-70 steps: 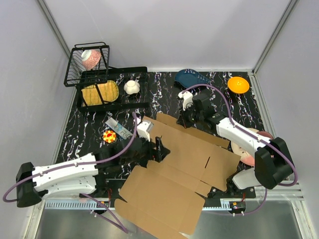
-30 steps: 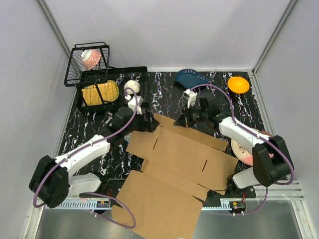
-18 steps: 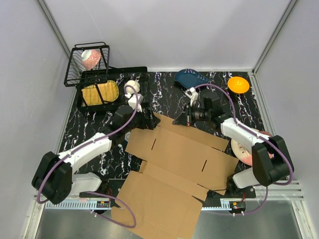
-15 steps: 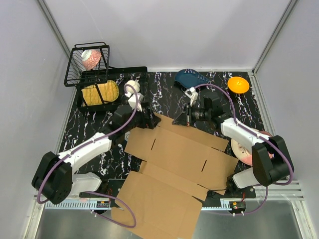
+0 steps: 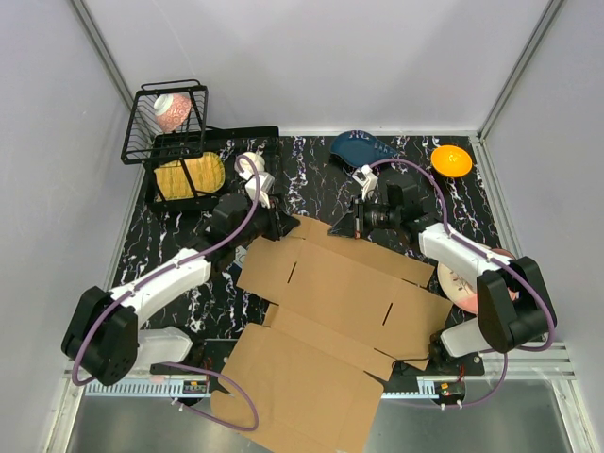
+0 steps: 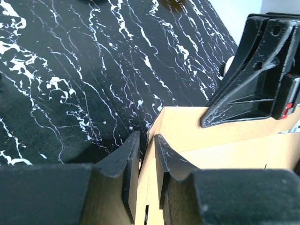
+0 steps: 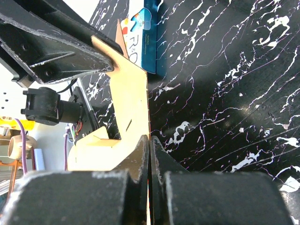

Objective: Fold the paper box

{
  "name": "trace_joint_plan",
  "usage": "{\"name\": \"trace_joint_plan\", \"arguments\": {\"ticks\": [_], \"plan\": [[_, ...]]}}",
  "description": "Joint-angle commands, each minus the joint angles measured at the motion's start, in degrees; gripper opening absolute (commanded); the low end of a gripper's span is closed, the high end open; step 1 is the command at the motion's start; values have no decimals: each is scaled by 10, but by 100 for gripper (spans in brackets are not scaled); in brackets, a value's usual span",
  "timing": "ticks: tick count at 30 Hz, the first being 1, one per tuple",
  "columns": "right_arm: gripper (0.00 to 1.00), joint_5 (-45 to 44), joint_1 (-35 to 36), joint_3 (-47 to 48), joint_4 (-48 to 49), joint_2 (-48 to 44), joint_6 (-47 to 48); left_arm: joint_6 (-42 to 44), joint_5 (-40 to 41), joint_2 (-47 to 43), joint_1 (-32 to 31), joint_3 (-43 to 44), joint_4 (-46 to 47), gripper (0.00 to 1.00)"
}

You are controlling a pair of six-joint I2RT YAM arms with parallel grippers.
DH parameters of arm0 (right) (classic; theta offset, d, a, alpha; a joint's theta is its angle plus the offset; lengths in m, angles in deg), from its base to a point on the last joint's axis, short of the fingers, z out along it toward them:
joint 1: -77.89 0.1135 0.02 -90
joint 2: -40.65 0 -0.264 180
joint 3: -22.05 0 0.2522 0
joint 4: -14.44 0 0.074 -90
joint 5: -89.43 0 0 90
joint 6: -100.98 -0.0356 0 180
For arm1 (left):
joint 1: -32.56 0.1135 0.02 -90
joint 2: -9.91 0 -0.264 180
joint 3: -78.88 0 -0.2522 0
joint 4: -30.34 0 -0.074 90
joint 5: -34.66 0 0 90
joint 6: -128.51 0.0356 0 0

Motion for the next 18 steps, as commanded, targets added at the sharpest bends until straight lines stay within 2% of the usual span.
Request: {"name": "trace_joint_plan", "arguments": {"ticks": [1,6,14,18], "plan": [[0,-9,4,14,19,-11,5,-14,-43,-4,-5,3,59,20],[0,-20,4,14,17,-11,2,-33,-51,2,-21,2,86,18],[0,-38,4,26,-8,-14,12,20,39,53,-131,51,45,18],[0,-42,5,29,-23,-19,18,14,68,88,-147,55,43,18]]}}
